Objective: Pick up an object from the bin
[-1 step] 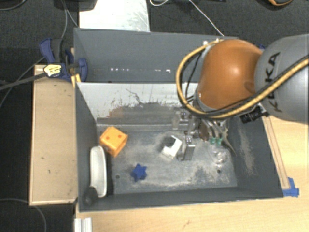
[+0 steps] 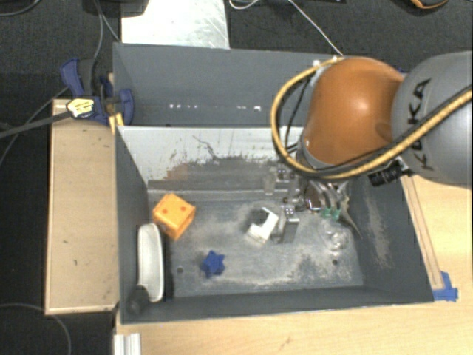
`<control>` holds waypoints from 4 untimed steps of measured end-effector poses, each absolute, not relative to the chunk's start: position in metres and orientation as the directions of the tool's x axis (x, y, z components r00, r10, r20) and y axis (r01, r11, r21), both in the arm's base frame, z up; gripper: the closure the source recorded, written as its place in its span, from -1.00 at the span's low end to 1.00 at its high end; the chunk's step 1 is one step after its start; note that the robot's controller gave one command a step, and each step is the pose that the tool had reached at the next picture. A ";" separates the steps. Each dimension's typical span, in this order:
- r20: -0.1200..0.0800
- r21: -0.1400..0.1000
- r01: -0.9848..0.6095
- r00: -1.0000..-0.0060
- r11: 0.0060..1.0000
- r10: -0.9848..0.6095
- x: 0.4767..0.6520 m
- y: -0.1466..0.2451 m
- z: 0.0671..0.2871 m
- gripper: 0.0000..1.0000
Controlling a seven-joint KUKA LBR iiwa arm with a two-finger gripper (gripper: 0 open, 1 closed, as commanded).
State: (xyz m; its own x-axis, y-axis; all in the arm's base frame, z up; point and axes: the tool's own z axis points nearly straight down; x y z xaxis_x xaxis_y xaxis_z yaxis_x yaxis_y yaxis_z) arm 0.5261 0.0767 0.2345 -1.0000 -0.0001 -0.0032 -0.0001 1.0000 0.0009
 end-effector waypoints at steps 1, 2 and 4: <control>-0.002 0.000 -0.203 -0.979 0.979 -0.203 0.559 0.065 0.130 -1.00; -0.006 -0.001 -0.421 -0.907 0.907 -0.421 0.566 0.057 0.155 -1.00; -0.005 -0.001 -0.660 -0.751 0.751 -0.660 0.572 0.047 0.069 -1.00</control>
Offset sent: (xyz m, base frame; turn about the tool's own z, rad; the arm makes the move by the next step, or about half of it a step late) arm 0.0402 -0.0207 -0.0745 -0.4446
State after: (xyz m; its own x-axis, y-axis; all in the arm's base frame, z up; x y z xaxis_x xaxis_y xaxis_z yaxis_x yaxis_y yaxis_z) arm 0.5725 0.0470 0.0694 -0.7512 -0.6601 -0.0049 -0.6601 0.7512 -0.0009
